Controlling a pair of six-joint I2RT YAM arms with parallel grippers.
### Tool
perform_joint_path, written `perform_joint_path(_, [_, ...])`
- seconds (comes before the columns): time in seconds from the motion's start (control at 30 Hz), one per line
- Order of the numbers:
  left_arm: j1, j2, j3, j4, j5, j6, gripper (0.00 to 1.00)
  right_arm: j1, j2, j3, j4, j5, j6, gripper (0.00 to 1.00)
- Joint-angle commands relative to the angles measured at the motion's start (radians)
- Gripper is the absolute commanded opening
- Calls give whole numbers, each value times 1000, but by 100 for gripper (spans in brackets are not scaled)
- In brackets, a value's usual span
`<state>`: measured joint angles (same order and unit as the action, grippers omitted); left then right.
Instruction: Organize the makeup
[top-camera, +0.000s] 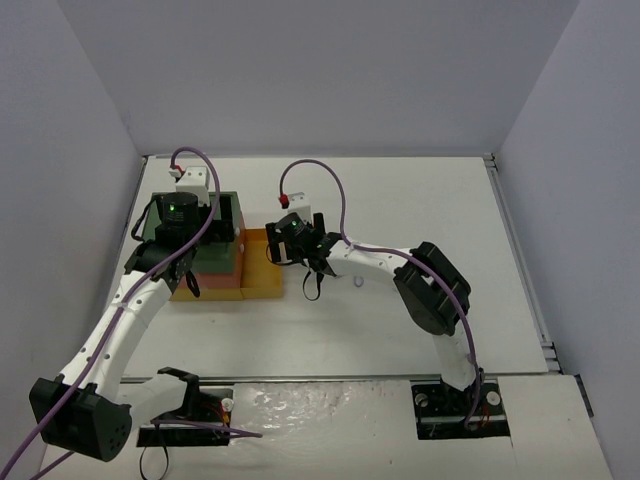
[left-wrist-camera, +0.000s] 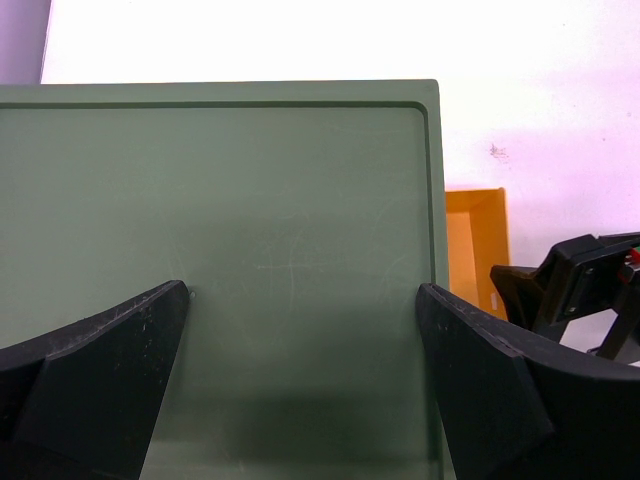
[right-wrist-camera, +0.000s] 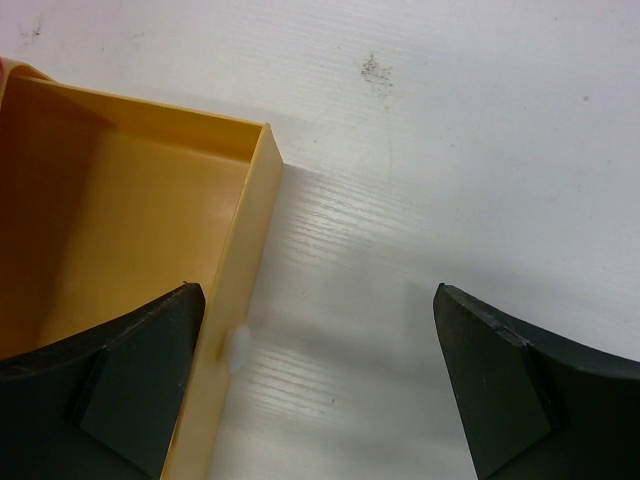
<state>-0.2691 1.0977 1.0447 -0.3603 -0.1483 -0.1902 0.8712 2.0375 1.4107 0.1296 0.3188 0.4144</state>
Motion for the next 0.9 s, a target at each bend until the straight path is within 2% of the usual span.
perform_joint_path(0.0, [-5,-7,20,9,-14,14,97,-33,-98,-25,-15,52,-6,94])
perform_joint_path(0.2, [-5,-9,20,9,-11,16,97,-38,-172,-47,-14,-7,-1,94])
perform_joint_path(0.47, [-5,-32,17,19,-12,26,97,-61,-371,-113,-11,-143,-45,94])
perform_joint_path(0.67, [-5,-77,16,27,-16,41,97,-181,-511,-331,-8,-233,-57,92])
perform_joint_path(0.87, [-2,-162,1,52,-44,60,97,-264,-572,-480,2,-282,-75,90])
